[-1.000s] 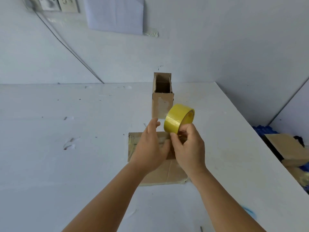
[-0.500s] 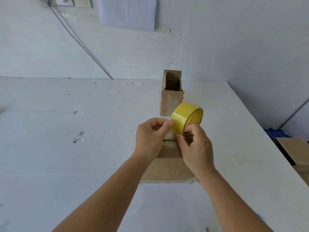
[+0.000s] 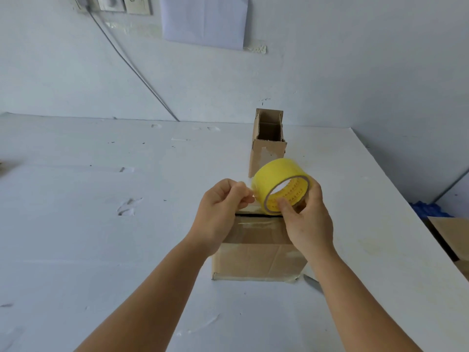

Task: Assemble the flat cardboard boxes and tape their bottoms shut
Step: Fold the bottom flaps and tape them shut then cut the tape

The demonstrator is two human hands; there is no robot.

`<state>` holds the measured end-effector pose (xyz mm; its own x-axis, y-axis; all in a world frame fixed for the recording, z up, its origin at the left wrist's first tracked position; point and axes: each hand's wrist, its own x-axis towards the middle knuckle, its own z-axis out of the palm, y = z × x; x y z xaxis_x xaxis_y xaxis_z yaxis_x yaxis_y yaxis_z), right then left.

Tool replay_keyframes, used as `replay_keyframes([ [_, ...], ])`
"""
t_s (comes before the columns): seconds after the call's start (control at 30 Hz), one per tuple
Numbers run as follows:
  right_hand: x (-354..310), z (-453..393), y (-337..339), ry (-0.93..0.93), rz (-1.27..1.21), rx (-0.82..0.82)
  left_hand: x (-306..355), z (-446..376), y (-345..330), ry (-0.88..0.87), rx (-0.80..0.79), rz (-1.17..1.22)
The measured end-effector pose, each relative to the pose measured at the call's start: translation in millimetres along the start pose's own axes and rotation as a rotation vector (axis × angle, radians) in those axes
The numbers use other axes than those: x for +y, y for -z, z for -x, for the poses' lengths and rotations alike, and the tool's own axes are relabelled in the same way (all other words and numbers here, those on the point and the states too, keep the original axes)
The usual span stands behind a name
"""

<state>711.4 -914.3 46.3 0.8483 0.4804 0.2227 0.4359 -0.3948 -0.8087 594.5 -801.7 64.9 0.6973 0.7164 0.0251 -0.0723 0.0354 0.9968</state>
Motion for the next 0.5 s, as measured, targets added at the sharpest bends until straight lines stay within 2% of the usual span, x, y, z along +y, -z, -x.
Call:
replay_keyframes([
  [0.1, 0, -4, -1, -0.027, -0.010, 0.008, -2, -1, 6, 0.016, 0.015, -0.061],
  [0.27, 0, -4, -7, 0.039, 0.043, -0.026, -4, -6, 13, 0.081, 0.056, -0.031],
  [0.5, 0, -3, -6, 0.007, -0.093, 0.032, 4, -10, 27, 0.141, 0.013, -0.145],
])
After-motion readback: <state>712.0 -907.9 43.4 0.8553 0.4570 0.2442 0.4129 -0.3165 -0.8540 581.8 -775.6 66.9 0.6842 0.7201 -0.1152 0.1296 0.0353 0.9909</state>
